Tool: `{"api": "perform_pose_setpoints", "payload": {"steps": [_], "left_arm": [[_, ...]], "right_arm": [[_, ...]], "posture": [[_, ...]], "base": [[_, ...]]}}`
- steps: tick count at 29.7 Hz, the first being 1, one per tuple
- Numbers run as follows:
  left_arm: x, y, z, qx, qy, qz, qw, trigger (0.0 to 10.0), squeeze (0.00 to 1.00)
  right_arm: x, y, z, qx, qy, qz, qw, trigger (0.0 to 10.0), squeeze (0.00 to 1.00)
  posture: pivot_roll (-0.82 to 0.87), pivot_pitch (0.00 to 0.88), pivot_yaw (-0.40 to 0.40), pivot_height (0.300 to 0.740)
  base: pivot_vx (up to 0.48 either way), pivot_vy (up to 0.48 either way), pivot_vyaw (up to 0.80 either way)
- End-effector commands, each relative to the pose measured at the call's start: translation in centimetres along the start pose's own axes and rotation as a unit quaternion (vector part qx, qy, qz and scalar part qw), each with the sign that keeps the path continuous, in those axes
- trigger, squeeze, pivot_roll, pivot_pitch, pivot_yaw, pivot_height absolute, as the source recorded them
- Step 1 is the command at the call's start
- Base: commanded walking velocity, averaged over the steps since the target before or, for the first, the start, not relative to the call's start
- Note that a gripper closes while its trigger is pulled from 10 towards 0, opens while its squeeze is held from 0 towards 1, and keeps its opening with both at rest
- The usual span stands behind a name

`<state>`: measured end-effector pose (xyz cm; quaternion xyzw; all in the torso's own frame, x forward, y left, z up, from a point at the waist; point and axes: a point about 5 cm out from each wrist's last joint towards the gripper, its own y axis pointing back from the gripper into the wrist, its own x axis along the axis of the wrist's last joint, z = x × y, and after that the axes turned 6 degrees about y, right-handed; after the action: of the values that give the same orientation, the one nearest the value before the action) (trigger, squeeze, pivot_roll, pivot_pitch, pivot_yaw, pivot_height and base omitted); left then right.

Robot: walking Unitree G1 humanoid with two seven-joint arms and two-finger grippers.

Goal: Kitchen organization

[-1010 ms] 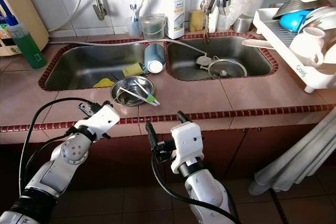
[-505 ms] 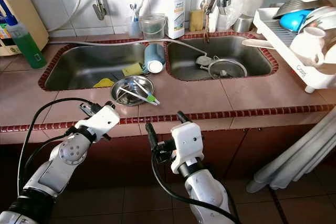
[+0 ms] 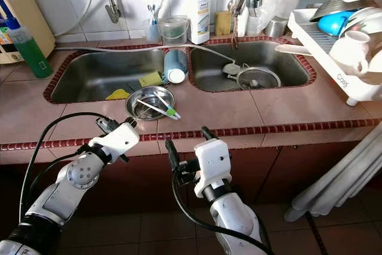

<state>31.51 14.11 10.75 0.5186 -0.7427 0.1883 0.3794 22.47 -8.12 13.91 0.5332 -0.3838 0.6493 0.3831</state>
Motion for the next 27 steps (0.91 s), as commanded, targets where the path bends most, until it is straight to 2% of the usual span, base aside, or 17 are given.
{"api": "perform_pose_setpoints", "payload": {"steps": [1,11,19,27], "left_arm": [[-0.5,0.4,0.7,-0.03,-0.002,-0.008,1.0,10.0,0.0],[-0.7,0.9,1.5,-0.074,0.014,-0.009,0.997,10.0,0.0],[-0.9,1.1,1.5,-0.084,-0.003,-0.014,0.996,10.0,0.0],[-0.9,1.4,1.9,-0.103,0.001,-0.012,0.995,10.0,0.0]], "right_arm": [[0.5,-0.1,-0.1,0.001,-0.004,0.008,1.0,10.0,0.0],[0.5,-0.1,-0.2,0.002,-0.007,0.008,1.0,10.0,0.0],[0.5,-0.1,-0.3,0.004,-0.007,0.009,1.0,10.0,0.0],[0.4,-0.1,-0.4,0.004,-0.008,0.008,1.0,10.0,0.0]], "posture": [[-0.24,0.027,0.089,0.74],[-0.24,0.027,0.092,0.74],[-0.24,0.025,0.093,0.74],[-0.24,0.021,0.097,0.74]], "base": [[0.0,0.0,0.0],[0.0,0.0,0.0],[0.0,0.0,0.0],[0.0,0.0,0.0]]}}
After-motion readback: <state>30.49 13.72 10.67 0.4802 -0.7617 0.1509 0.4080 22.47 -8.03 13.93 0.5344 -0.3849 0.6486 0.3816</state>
